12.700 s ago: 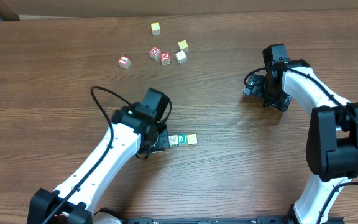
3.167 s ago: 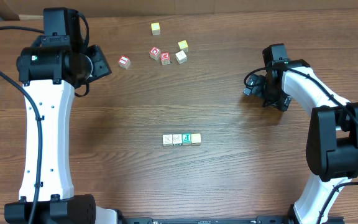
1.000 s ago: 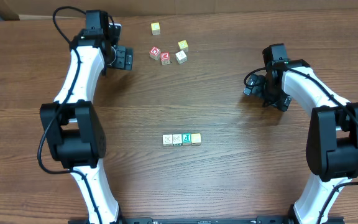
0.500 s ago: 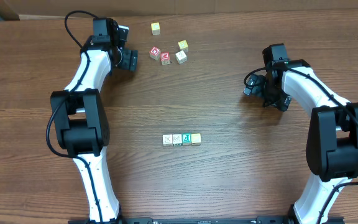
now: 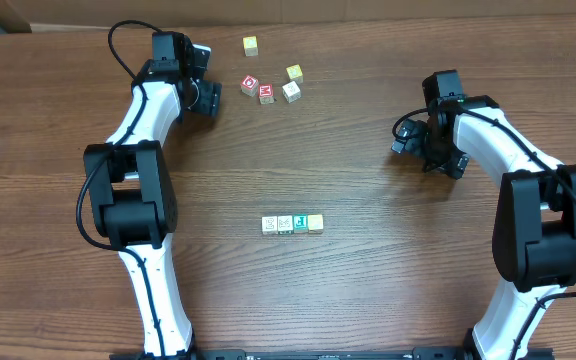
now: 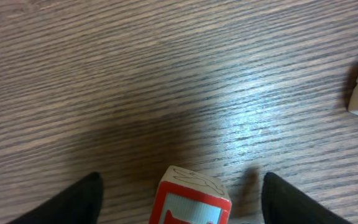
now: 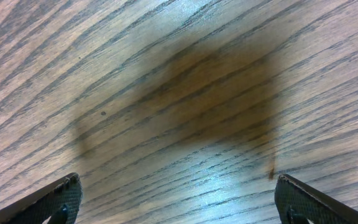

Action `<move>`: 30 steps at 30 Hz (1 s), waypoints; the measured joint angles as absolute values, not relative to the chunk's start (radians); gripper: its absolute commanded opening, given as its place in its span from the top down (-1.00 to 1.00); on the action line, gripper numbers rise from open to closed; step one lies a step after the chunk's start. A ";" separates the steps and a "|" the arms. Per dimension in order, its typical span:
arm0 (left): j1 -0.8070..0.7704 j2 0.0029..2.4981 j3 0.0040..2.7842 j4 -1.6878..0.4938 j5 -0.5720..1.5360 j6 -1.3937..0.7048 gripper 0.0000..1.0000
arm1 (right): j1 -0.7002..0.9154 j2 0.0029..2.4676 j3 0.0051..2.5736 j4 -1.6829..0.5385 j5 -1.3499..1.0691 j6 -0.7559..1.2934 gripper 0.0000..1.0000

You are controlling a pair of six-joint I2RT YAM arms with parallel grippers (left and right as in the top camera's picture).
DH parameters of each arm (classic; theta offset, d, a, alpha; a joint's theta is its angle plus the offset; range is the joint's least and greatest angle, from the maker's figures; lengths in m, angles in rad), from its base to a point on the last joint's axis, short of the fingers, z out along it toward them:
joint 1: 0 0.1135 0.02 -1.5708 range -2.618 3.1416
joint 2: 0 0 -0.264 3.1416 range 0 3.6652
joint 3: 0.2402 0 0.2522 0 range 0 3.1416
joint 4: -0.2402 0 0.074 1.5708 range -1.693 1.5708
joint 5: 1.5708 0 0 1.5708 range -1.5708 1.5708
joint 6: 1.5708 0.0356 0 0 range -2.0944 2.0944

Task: Flip 5 blocks
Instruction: 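Lower the left gripper and grasp the red-lettered block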

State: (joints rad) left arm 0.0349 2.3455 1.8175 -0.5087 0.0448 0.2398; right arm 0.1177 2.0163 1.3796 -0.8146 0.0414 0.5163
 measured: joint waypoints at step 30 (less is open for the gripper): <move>0.035 2.357 1.820 -0.537 0.094 0.161 0.19 | 0.118 2.016 1.380 -0.815 0.041 0.517 -1.00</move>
